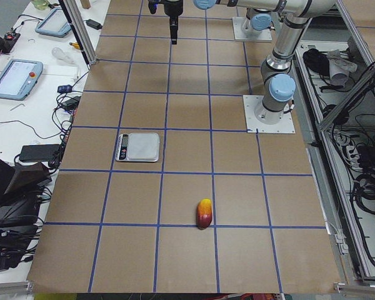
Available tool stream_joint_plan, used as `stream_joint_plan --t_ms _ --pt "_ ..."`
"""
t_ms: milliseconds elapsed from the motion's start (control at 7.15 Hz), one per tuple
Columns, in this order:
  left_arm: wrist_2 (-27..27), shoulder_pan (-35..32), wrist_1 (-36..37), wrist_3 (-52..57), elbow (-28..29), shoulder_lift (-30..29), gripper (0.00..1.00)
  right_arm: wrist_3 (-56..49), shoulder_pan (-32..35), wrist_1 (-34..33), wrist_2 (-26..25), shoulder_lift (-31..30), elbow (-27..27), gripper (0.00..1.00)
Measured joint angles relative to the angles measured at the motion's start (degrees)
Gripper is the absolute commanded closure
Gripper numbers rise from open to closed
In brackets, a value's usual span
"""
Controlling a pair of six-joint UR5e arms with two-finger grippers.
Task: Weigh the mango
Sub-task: 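Move the left gripper away from the scale toward the robot's near side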
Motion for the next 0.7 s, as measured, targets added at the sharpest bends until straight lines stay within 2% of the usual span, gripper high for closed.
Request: stream_joint_plan --t_ms 419,699 --pt "4.14 10.93 -6.22 14.85 0.39 2.08 0.0 0.0 0.03 0.0 -0.04 0.0 0.0 0.0" --pt "4.98 19.92 -7.73 27.51 0.42 2.67 0.0 0.0 0.01 0.0 -0.04 0.02 0.0 0.0"
